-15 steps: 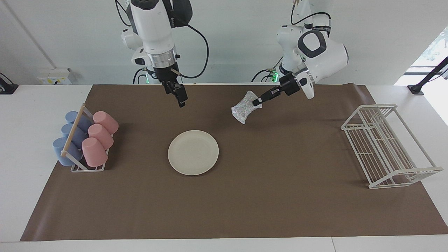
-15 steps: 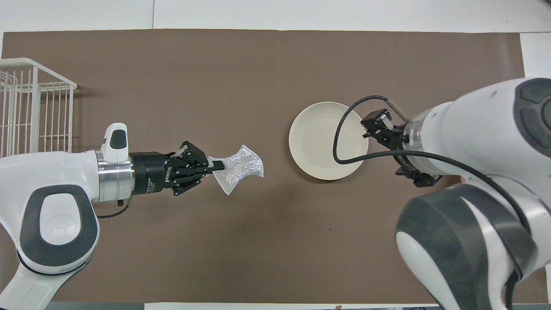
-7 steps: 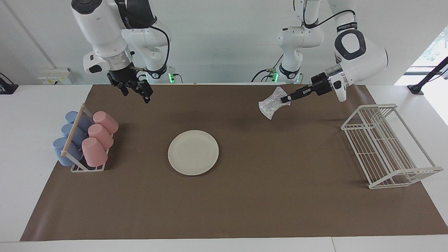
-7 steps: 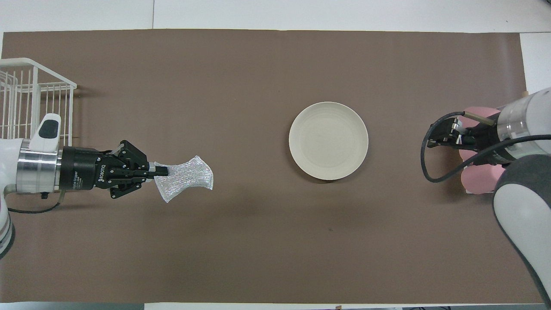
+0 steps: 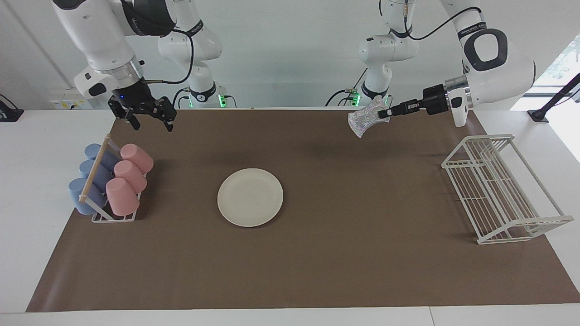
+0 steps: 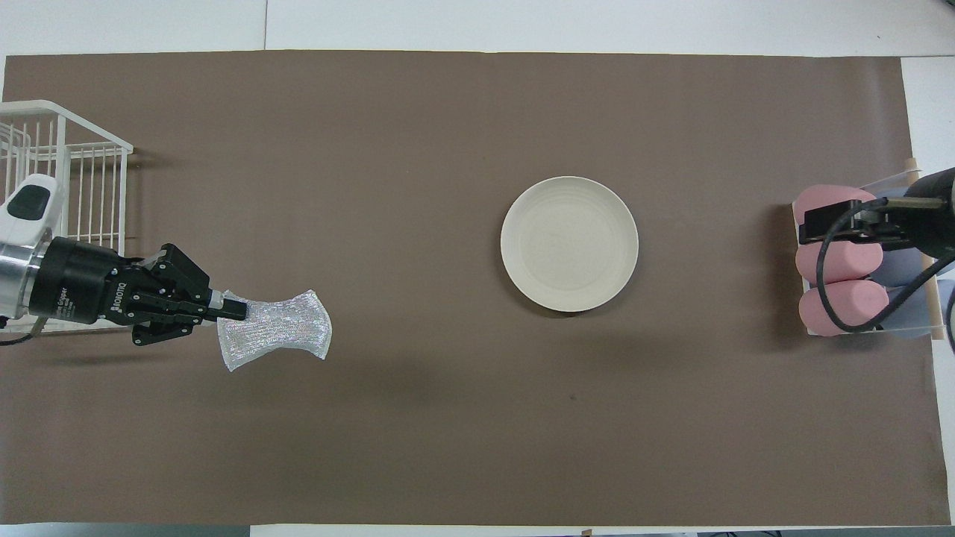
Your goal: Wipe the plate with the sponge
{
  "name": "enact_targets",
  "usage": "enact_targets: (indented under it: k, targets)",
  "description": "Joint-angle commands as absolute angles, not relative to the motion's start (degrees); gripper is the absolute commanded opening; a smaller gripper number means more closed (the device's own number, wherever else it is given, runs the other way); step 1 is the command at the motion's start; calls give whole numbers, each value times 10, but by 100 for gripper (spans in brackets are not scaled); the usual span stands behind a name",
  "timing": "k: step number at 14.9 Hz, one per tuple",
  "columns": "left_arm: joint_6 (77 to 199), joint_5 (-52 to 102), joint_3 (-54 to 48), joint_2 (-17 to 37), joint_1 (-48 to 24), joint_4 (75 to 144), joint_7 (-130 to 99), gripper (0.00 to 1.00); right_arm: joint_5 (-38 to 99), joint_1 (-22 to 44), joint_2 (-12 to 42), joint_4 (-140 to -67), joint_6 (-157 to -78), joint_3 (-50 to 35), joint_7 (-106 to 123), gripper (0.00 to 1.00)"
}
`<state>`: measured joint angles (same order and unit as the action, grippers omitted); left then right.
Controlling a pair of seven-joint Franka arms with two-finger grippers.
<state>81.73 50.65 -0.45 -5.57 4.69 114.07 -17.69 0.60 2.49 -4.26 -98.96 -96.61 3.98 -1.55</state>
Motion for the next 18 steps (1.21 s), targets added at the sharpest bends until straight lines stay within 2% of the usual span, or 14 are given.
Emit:
enact_targets:
  k: [1, 7, 11, 16, 18]
  targets:
    - [750, 469, -10, -33, 70, 1098, -133, 0, -32, 39, -22, -962, -968, 59, 40, 100]
    - [712, 321, -14, 8, 62, 1017, -32, 0, -25, 41, -23, -967, -954, 73, 31, 100]
    - [715, 140, -18, 32, 17, 956, 7, 0, -21, 49, -34, -979, -914, 73, 9, 100]
    - [718, -73, -18, 47, -53, 883, 12, 0, -21, 44, -33, -975, -913, 83, 32, 100]
    - [722, -165, -17, 48, -81, 876, 12, 0, -21, 40, -34, -975, -910, 83, 45, 100]
